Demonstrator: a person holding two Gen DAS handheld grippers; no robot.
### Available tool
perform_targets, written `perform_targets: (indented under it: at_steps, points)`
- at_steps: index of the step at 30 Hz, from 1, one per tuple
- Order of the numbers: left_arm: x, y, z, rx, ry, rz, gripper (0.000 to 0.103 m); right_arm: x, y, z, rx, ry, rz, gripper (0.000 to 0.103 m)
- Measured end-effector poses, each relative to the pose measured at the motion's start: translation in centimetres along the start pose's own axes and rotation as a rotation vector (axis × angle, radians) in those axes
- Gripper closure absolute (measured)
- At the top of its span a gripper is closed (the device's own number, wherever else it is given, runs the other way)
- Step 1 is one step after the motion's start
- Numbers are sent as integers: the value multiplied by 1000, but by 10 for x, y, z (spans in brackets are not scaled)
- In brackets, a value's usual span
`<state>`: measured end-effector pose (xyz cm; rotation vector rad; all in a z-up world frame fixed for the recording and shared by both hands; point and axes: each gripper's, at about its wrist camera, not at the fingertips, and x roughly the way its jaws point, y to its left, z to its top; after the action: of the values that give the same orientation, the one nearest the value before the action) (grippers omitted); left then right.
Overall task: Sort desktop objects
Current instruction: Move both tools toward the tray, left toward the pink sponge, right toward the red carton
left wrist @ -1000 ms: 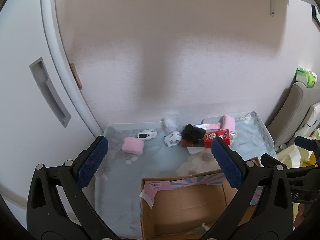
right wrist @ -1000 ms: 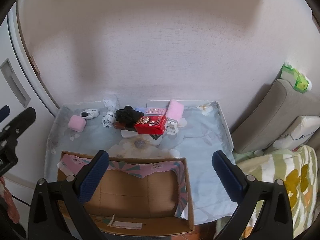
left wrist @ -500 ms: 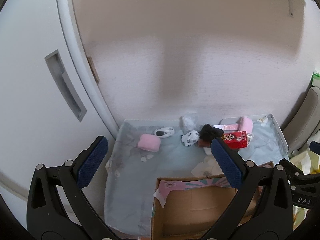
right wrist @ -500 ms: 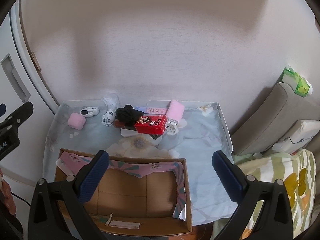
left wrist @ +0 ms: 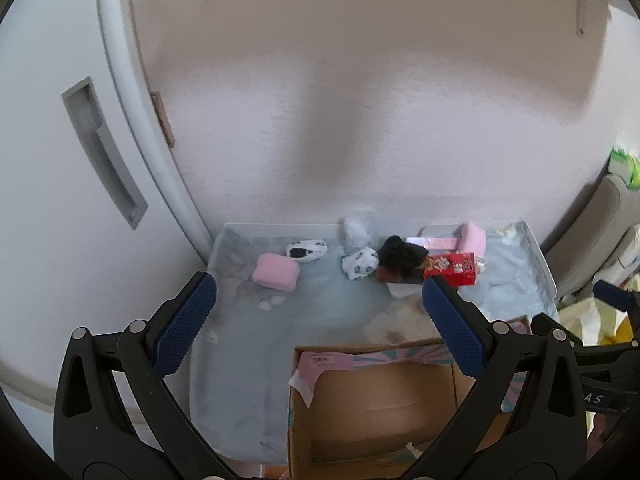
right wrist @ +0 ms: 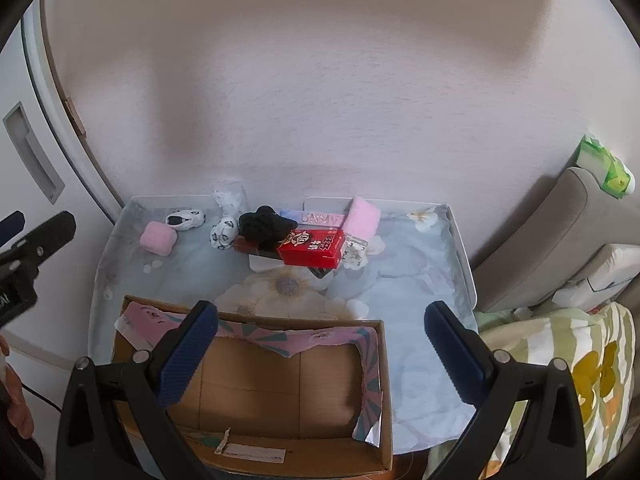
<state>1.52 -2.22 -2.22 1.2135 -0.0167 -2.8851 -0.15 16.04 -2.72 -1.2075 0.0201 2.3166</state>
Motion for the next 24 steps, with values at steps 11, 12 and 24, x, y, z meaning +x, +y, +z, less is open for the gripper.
perform_targets:
  at_steps: [11,12,24]
  points:
    - [28,43,3,-19,46,80,0,22,-15,-2,65,41,84,1]
    - [32,48,4,-14,48,76,0,24,-19,1,72,43,82,1]
    - [151,69,0,123,187,-68,0,90,-32,44,-213,83,251,1]
